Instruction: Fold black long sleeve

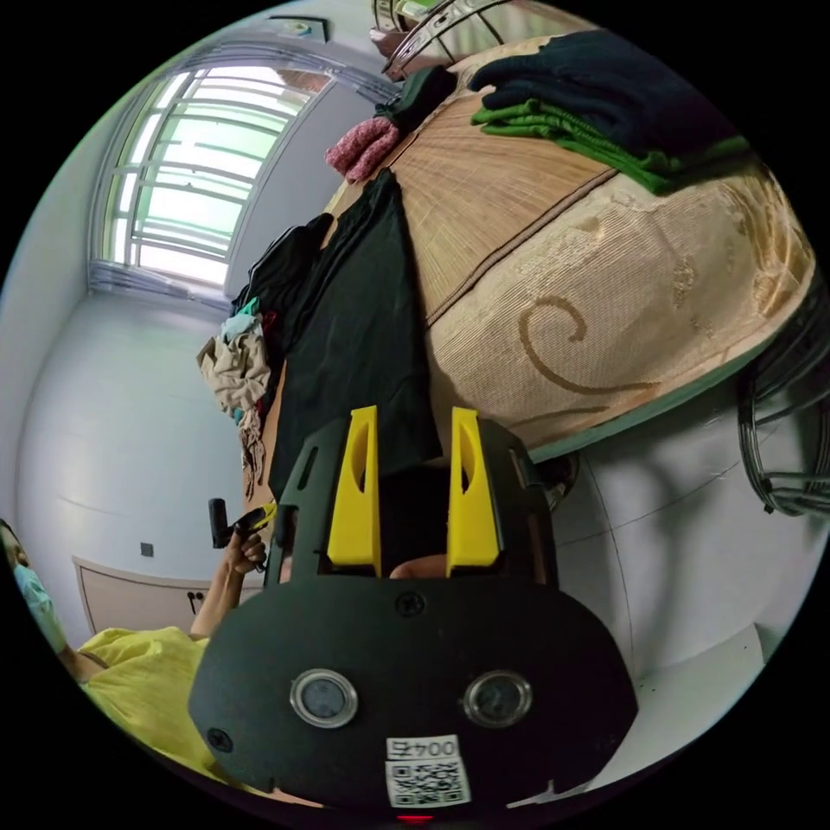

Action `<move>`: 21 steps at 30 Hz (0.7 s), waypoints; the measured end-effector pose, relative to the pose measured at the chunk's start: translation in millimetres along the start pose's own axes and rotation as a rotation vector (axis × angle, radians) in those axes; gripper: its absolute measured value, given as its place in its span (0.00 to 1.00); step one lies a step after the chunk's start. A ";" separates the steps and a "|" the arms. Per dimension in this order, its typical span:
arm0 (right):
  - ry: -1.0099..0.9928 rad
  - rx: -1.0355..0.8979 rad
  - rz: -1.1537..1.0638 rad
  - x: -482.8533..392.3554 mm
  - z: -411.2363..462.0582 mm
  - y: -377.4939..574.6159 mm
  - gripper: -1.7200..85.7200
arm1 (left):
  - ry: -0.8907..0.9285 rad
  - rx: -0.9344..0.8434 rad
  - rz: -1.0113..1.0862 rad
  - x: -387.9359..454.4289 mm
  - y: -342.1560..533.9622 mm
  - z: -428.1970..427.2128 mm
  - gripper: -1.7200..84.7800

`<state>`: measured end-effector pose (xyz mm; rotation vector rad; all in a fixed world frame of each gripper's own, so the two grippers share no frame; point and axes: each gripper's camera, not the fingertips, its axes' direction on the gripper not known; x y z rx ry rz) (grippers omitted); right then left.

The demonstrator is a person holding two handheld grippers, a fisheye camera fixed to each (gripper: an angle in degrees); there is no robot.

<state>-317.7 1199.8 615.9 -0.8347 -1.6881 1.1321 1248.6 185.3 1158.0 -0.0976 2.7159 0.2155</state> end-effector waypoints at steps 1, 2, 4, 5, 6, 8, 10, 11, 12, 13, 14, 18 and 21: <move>-0.001 -0.017 -0.010 4.4 2.8 -0.2 0.15 | 0.001 -0.001 -0.002 -0.9 0.0 -0.7 0.17; -0.002 -0.023 -0.014 6.8 4.0 -0.2 0.15 | 0.002 -0.003 -0.002 -2.2 0.2 -2.0 0.17; -0.021 -0.034 -0.016 16.8 7.7 0.8 0.12 | 0.004 -0.004 -0.001 -4.1 1.5 -4.3 0.17; -0.026 -0.031 -0.019 19.1 8.2 1.3 0.11 | 0.011 -0.003 -0.001 -6.0 2.9 -5.9 0.17; -0.039 -0.031 -0.021 24.0 9.3 2.2 0.10 | 0.017 -0.006 -0.003 -8.6 4.7 -7.4 0.16; -0.080 -0.035 -0.010 32.4 9.8 3.0 0.09 | 0.018 -0.009 -0.009 -13.2 7.3 -8.8 0.16; -0.132 -0.035 0.006 41.8 7.4 4.0 0.07 | 0.023 -0.022 -0.006 -16.4 8.7 -7.8 0.16; -0.149 -0.034 0.007 43.5 6.3 4.3 0.07 | 0.022 -0.026 0.000 -17.2 9.0 -7.5 0.15; -0.191 -0.031 0.004 46.4 3.5 4.9 0.07 | 0.015 -0.030 0.006 -17.2 9.2 -7.4 0.15; -0.235 -0.026 0.001 48.8 -0.3 5.5 0.07 | 0.006 -0.033 0.010 -17.3 9.4 -7.7 0.14; -0.256 -0.020 -0.002 49.6 -2.7 5.9 0.06 | -0.016 -0.036 0.015 -18.4 10.5 -8.9 0.13; -0.370 0.051 0.018 49.9 -25.2 7.1 0.06 | 0.083 0.000 0.021 -33.0 19.5 -19.0 0.07; -0.378 0.062 0.003 38.8 -34.8 4.6 0.06 | 0.161 0.056 0.028 -42.1 28.1 -31.8 0.06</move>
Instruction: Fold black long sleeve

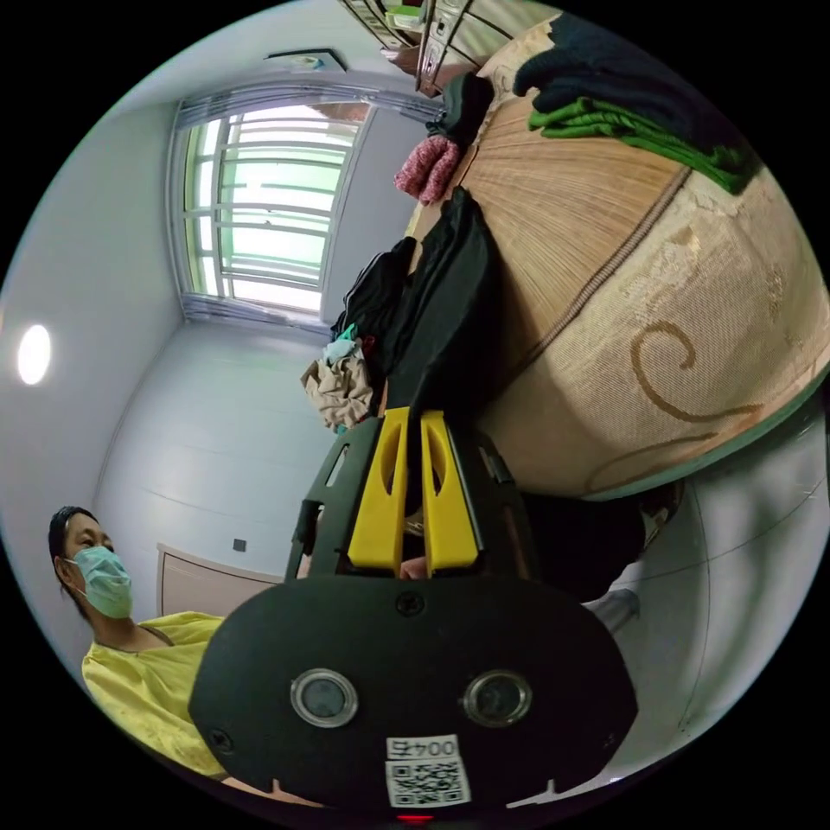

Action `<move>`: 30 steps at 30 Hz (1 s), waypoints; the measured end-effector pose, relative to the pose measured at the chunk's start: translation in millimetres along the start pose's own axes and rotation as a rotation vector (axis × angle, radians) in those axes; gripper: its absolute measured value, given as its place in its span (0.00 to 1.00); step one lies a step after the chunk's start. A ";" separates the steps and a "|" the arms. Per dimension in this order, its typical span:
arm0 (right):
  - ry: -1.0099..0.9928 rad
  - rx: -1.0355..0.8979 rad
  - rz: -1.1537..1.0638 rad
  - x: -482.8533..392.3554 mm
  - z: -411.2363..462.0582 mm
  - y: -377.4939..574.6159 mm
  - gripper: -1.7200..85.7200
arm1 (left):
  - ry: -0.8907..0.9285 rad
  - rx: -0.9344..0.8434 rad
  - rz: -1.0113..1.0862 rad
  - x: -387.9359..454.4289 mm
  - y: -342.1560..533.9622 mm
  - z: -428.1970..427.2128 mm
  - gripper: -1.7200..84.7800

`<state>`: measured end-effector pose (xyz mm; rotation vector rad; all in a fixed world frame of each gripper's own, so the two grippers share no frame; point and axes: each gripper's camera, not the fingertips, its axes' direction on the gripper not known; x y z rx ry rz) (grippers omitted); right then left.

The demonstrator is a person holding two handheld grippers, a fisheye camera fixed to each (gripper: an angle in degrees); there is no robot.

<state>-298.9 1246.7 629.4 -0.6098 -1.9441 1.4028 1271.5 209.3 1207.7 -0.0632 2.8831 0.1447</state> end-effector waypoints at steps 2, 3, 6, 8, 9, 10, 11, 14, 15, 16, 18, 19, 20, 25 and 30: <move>0.024 -0.007 -0.011 -10.3 0.5 -2.6 0.06 | 0.008 0.023 0.010 -2.3 5.0 -9.9 0.06; 0.051 -0.015 -0.021 -17.3 1.1 -4.5 0.06 | 0.028 0.040 0.008 -6.0 9.1 -17.3 0.05; 0.158 -0.030 -0.067 -37.8 -0.3 -7.8 0.06 | 0.098 0.106 -0.031 -20.9 22.4 -37.7 0.05; 0.222 -0.045 -0.120 -54.4 -2.4 -7.8 0.06 | 0.133 0.148 -0.035 -25.5 31.1 -51.6 0.05; 0.250 -0.057 -0.154 -65.8 -4.3 -6.9 0.06 | 0.159 0.177 -0.030 -26.3 36.8 -61.2 0.05; 0.267 -0.065 -0.187 -77.0 -7.0 -5.0 0.06 | 0.173 0.193 -0.025 -26.1 39.8 -66.2 0.05; 0.271 -0.067 -0.202 -82.4 -8.6 -3.8 0.06 | 0.197 0.221 -0.008 -24.8 45.5 -76.1 0.05; 0.263 -0.063 -0.252 -105.2 -18.9 5.1 0.06 | 0.213 0.252 0.042 -16.2 60.4 -99.0 0.05; 0.259 -0.061 -0.268 -113.4 -23.1 9.9 0.06 | 0.210 0.255 0.066 -10.9 66.8 -107.4 0.05; 0.257 -0.061 -0.286 -121.8 -27.1 15.7 0.06 | 0.209 0.257 0.077 -8.2 70.2 -111.5 0.05; 0.258 -0.066 -0.312 -133.9 -32.5 25.9 0.06 | 0.204 0.267 0.113 3.2 85.0 -127.7 0.05; 0.258 -0.069 -0.327 -141.6 -36.3 33.8 0.06 | 0.203 0.270 0.119 5.9 89.2 -131.8 0.05; 0.256 -0.070 -0.332 -145.3 -38.4 37.9 0.06 | 0.205 0.276 0.127 10.7 98.2 -139.7 0.05; 0.192 -0.010 -0.283 -167.0 -61.6 73.3 0.05 | 0.227 0.283 0.111 26.9 134.6 -168.0 0.05; 0.127 0.078 -0.156 -171.0 -66.9 73.5 0.05 | 0.282 0.330 0.075 42.2 136.4 -183.9 0.05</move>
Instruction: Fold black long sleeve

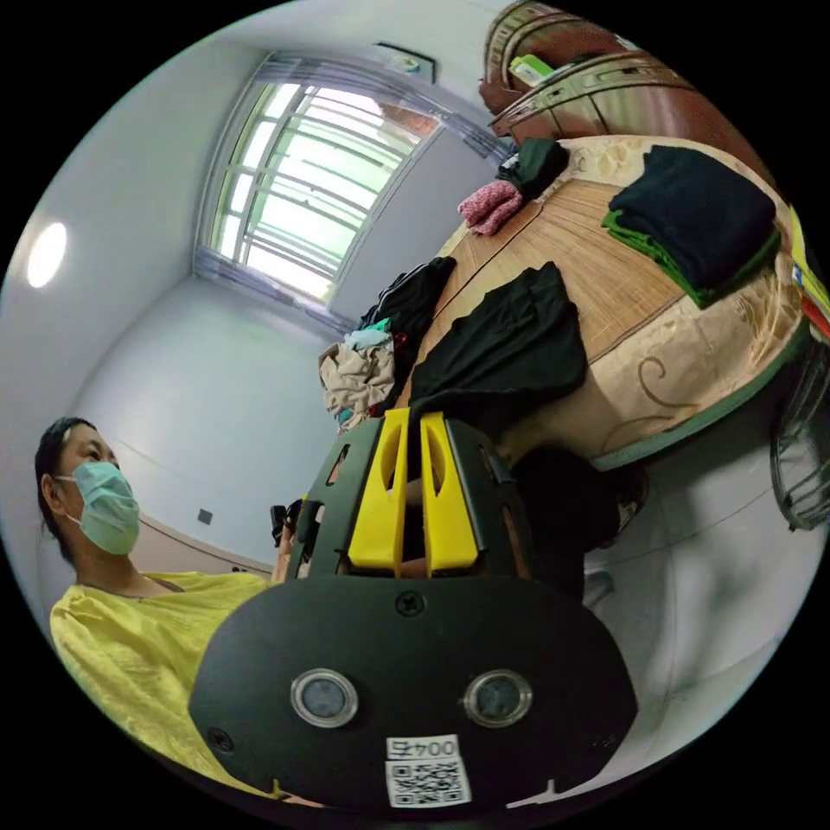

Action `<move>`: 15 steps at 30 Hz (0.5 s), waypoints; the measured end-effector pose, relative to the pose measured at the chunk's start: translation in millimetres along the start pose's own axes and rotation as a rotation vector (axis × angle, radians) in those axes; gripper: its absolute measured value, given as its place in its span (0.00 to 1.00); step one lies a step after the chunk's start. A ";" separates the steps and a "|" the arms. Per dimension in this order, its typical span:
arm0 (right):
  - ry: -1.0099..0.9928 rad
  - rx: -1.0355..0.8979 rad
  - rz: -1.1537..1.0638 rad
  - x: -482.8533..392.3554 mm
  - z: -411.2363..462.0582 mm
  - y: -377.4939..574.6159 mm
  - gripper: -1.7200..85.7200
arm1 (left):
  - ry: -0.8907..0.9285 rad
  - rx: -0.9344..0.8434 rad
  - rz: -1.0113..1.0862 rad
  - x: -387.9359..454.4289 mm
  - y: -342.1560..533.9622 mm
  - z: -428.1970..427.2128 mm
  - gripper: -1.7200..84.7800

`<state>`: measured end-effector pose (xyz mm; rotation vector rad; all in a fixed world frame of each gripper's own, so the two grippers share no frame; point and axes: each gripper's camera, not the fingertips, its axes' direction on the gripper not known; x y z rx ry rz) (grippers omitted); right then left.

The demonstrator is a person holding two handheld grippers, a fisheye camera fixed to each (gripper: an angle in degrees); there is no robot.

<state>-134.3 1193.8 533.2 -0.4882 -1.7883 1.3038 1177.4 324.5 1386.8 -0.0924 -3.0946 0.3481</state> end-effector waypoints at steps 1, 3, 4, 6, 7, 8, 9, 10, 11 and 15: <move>-0.008 0.020 0.025 -1.1 1.6 -7.3 0.05 | 0.002 0.002 -0.001 1.3 -4.0 1.5 0.05; -0.034 0.050 0.052 -3.4 5.3 -23.1 0.05 | -0.004 0.010 0.002 6.4 -26.8 11.5 0.05; -0.059 0.069 0.075 -4.7 9.3 -36.7 0.05 | -0.008 0.010 0.002 7.3 -33.8 14.6 0.05; -0.094 0.083 0.109 -6.6 18.7 -59.8 0.05 | -0.028 0.020 -0.008 10.5 -64.5 27.4 0.05; -0.104 0.097 0.129 -8.7 26.2 -76.1 0.06 | -0.037 0.023 -0.007 11.7 -72.9 30.8 0.05; -0.106 0.102 0.131 -10.1 30.6 -84.7 0.06 | -0.058 0.027 0.000 14.1 -90.4 38.1 0.05; -0.103 0.111 0.134 -13.1 39.9 -102.1 0.06 | -0.070 0.031 -0.003 15.0 -108.3 45.8 0.05; -0.097 0.124 0.149 -15.5 49.4 -119.2 0.06 | -0.071 0.033 -0.004 15.0 -117.3 49.7 0.05; -0.097 0.129 0.154 -16.7 54.5 -127.8 0.06 | -0.073 0.038 -0.010 14.1 -135.1 57.6 0.05; -0.077 0.146 0.174 -24.5 93.3 -189.1 0.05 | -0.102 0.051 -0.036 7.5 -196.2 87.6 0.05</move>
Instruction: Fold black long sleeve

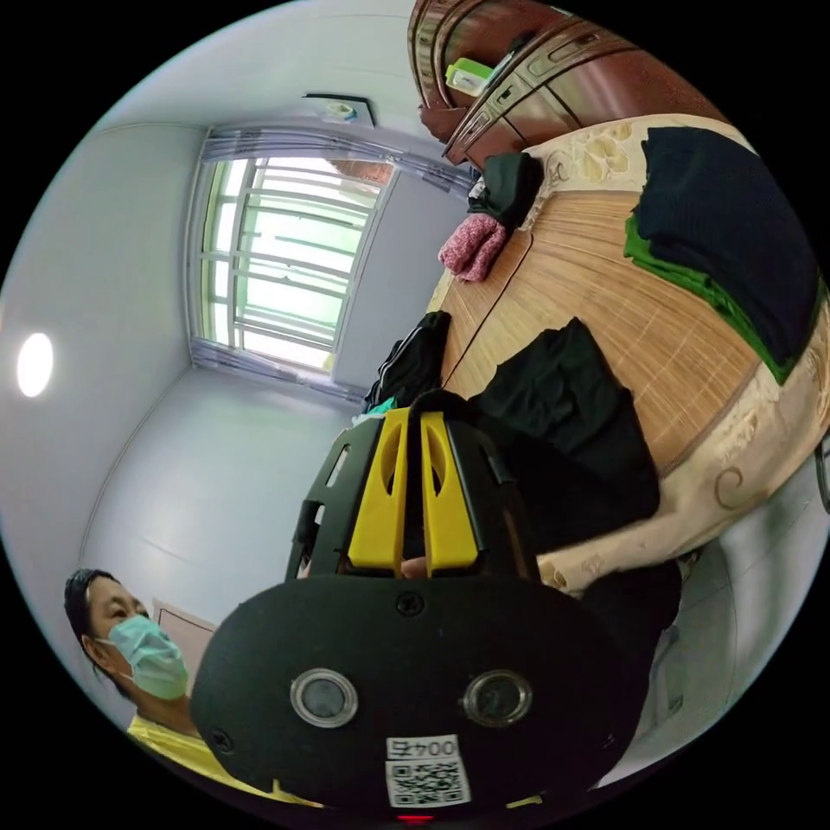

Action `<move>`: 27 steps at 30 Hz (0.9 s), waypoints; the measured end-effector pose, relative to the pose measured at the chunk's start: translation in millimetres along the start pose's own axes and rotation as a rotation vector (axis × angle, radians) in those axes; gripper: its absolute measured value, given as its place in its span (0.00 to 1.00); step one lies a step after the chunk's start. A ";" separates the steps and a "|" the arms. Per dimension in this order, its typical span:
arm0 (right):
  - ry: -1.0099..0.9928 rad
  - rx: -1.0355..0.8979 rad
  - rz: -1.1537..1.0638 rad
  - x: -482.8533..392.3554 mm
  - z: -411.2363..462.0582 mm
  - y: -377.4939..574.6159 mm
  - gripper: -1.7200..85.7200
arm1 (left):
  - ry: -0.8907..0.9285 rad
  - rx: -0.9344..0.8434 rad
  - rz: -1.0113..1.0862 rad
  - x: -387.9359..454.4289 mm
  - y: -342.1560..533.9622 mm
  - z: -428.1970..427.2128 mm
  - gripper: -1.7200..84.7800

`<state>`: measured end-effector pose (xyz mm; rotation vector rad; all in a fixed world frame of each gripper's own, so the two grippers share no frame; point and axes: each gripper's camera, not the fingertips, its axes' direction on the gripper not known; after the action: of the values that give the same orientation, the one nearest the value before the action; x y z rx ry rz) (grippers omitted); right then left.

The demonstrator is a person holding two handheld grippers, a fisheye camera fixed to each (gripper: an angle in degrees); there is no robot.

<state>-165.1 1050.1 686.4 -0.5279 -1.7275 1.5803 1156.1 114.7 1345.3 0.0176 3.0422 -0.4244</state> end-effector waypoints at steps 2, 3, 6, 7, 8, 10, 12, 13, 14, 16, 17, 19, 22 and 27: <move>0.024 -0.002 0.016 -3.6 22.2 -22.1 0.05 | -0.007 -0.004 -0.016 -3.8 -22.9 15.7 0.05; 0.028 -0.014 0.027 -4.3 38.5 -36.8 0.06 | -0.020 -0.009 -0.029 -7.8 -37.5 26.8 0.05; 0.057 -0.036 0.058 -1.9 81.1 -71.0 0.06 | -0.045 -0.023 -0.083 -24.6 -69.1 56.9 0.05; 0.072 -0.048 0.070 0.6 99.8 -84.8 0.06 | -0.050 -0.029 -0.093 -28.9 -74.9 63.9 0.05; 0.076 -0.051 0.082 2.7 108.9 -91.3 0.06 | -0.063 -0.041 -0.114 -38.6 -85.6 78.5 0.05; 0.093 -0.074 0.123 14.1 148.3 -116.1 0.06 | -0.074 -0.059 -0.163 -57.6 -99.5 101.5 0.05; 0.111 -0.095 0.175 27.0 178.2 -132.1 0.06 | -0.076 -0.072 -0.254 -88.3 -113.0 131.1 0.05; 0.115 -0.109 0.207 36.5 198.2 -141.2 0.06 | -0.073 -0.070 -0.277 -95.9 -115.3 138.2 0.05; 0.115 -0.118 0.225 41.5 208.1 -145.5 0.06 | -0.068 -0.070 -0.313 -109.7 -119.2 152.7 0.05; 0.113 -0.117 0.312 59.4 240.8 -159.3 0.07 | -0.070 -0.065 -0.358 -126.3 -122.8 173.1 0.06; 0.106 -0.094 0.326 62.2 245.8 -161.7 0.08 | -0.076 -0.054 -0.373 -134.3 -124.2 185.0 0.06; 0.030 0.029 0.335 65.0 259.3 -168.0 0.11 | -0.078 -0.008 -0.397 -143.5 -124.4 197.9 0.06; -0.011 0.102 0.283 50.4 272.4 -176.0 0.13 | -0.050 0.115 -0.440 -153.4 -119.2 207.9 0.07; 0.069 -0.027 0.022 -27.5 290.7 -172.0 0.13 | -0.077 0.300 -0.378 -132.4 -101.0 193.2 0.08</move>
<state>-332.5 806.1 851.7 -0.6101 -1.6990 1.5380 1299.1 -35.6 1196.9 -0.5491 2.8704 -0.8795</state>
